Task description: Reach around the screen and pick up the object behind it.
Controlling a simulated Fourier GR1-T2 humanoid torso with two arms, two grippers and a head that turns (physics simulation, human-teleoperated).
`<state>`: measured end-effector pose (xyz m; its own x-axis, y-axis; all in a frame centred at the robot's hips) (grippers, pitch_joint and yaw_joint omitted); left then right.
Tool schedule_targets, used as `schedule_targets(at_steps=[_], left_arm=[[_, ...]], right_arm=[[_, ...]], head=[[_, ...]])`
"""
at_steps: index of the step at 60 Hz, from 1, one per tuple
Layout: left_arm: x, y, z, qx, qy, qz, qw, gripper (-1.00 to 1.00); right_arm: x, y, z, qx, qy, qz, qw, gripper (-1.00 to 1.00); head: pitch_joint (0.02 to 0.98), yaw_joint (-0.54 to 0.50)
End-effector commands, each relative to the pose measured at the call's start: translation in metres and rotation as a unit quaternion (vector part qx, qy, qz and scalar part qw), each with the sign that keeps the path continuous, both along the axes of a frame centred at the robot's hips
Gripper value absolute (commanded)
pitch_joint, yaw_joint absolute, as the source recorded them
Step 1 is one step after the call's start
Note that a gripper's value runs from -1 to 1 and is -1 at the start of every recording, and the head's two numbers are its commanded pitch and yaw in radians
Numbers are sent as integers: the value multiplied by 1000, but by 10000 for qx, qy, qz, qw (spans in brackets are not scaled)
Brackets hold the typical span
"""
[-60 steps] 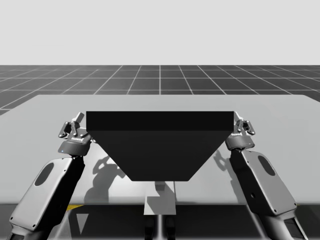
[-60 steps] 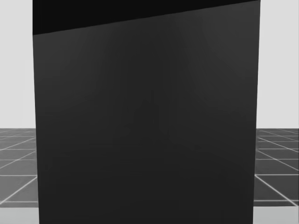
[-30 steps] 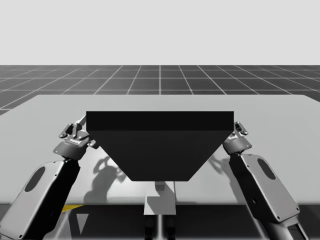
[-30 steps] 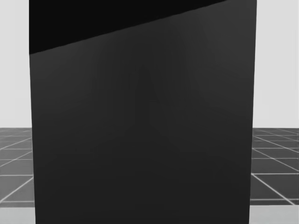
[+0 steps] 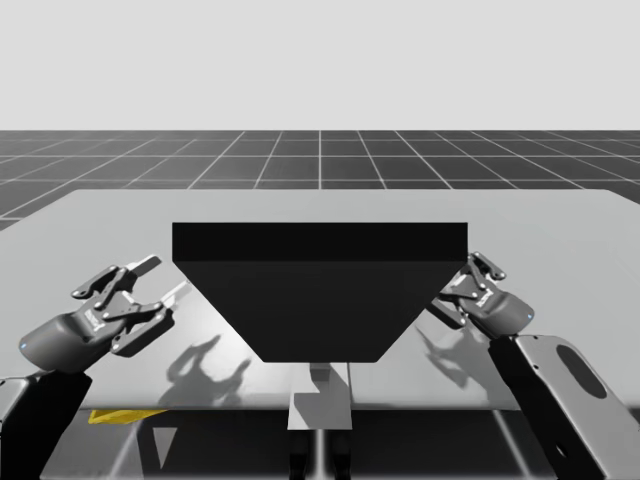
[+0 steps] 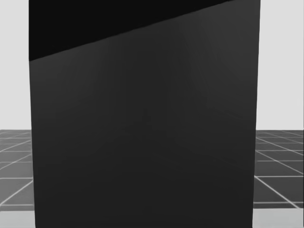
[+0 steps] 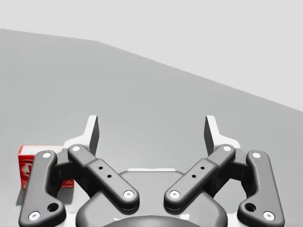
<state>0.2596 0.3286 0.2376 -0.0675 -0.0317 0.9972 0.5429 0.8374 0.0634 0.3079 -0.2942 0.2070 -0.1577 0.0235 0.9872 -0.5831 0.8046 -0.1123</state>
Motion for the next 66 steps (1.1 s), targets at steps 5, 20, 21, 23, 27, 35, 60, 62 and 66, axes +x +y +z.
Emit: schedule_targets(at_steps=[5,20,21,23,27,35,60,62,66], left_arm=[[-24,15,-8,350,288,-603,9971,-1000],[-25,10,-25,587,403,-717,9949,-1000],[-25,10,-25,595,397,-722,9948,-1000],[-25,8,-26,594,399,-754,9946,-1000],[-24,3,-28,651,394,-801,9939,-1000],[-25,-2,-30,708,374,-856,9931,-1000],[-25,-13,-36,810,309,-989,9913,-1000],[-25,-13,-36,821,298,-989,9913,-1000],[-25,-14,-37,832,291,-1011,9910,-1000]], right_arm=[[-21,-20,-2,-144,33,592,9981,-1000],[-25,6,-27,-117,385,1225,9917,-1000],[-24,8,-28,-118,389,1230,9916,-1000],[-23,12,-30,-140,390,1241,9914,-1000],[-17,22,-34,-96,467,1330,9900,-1000],[-8,38,-43,-185,557,1398,9884,-1000],[29,71,-62,-43,907,1557,9836,-1000],[31,73,-63,-52,924,1559,9834,-1000],[36,78,-69,-119,970,1609,9821,-1000]], head=[[78,-25],[82,-25],[82,-25],[84,-26],[89,-28],[94,-32],[119,-35],[120,-34],[123,-34]])
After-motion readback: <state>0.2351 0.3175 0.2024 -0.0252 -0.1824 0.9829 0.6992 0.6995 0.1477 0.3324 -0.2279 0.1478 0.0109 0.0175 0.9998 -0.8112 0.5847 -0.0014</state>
